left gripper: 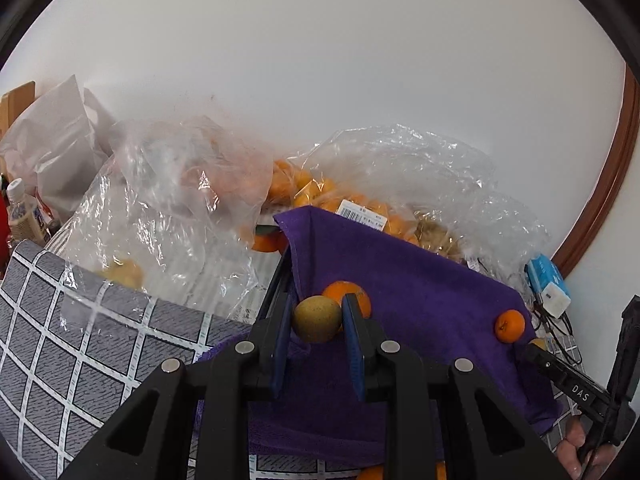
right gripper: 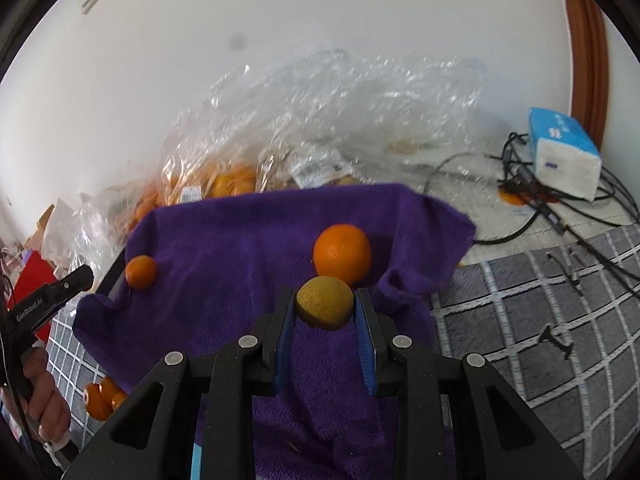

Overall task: Organize fruits
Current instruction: 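Lower the yellow-green fruit onto the towel and open the right gripper, then withdraw the right gripper from the towel toward the fruit pile, then lower the right gripper onto the red strawberry and close on it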

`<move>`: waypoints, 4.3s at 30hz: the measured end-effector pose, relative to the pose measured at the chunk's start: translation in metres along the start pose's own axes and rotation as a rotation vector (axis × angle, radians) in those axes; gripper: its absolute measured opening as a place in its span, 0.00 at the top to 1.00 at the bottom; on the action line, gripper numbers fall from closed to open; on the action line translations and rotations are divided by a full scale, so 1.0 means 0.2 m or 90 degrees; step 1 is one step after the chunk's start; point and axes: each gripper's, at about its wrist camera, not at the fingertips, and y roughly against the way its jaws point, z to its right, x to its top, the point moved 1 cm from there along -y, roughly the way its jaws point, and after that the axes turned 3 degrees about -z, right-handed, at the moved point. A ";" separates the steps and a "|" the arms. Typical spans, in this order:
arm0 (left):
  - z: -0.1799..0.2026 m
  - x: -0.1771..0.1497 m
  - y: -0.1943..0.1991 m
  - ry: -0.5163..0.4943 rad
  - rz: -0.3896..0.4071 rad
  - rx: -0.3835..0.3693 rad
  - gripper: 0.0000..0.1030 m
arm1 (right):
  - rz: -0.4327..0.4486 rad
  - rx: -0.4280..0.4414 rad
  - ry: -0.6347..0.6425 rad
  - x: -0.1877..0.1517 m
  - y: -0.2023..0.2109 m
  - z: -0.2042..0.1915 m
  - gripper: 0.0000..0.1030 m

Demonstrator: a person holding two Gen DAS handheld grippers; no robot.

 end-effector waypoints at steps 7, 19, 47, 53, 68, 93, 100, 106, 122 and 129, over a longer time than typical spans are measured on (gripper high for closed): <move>0.04 -0.02 -0.04 -0.019 -0.031 -0.031 0.76 | -0.010 -0.004 0.017 -0.03 -0.07 -0.02 0.72; 0.10 -0.07 -0.14 -0.059 -0.078 0.010 0.76 | -0.021 -0.033 0.038 -0.05 -0.10 -0.05 0.71; 0.11 -0.02 0.10 -0.055 0.054 0.002 0.71 | 0.068 -0.073 0.048 -0.03 0.18 -0.11 0.54; 0.25 0.01 0.25 -0.110 0.045 -0.076 0.71 | 0.061 -0.078 0.049 -0.08 0.35 -0.18 0.54; 0.03 -0.32 0.49 -0.093 -0.031 -0.073 0.71 | 0.034 -0.044 0.093 -0.33 0.62 -0.31 0.54; -0.37 -0.55 0.44 0.006 -0.090 0.060 0.57 | -0.066 0.015 0.171 -0.66 0.30 -0.68 0.66; -0.33 -0.56 0.44 -0.013 -0.097 0.055 0.58 | -0.095 0.028 0.187 -0.68 0.20 -0.73 0.69; -0.30 -0.57 0.43 -0.030 -0.102 0.047 0.58 | -0.088 0.026 0.181 -0.66 0.18 -0.72 0.78; -0.29 -0.58 0.41 -0.043 -0.113 0.049 0.58 | -0.022 -0.055 0.121 -0.65 0.40 -0.27 0.78; -0.25 -0.59 0.40 -0.070 -0.120 0.055 0.49 | -0.021 -0.031 0.043 -0.63 0.39 -0.11 0.78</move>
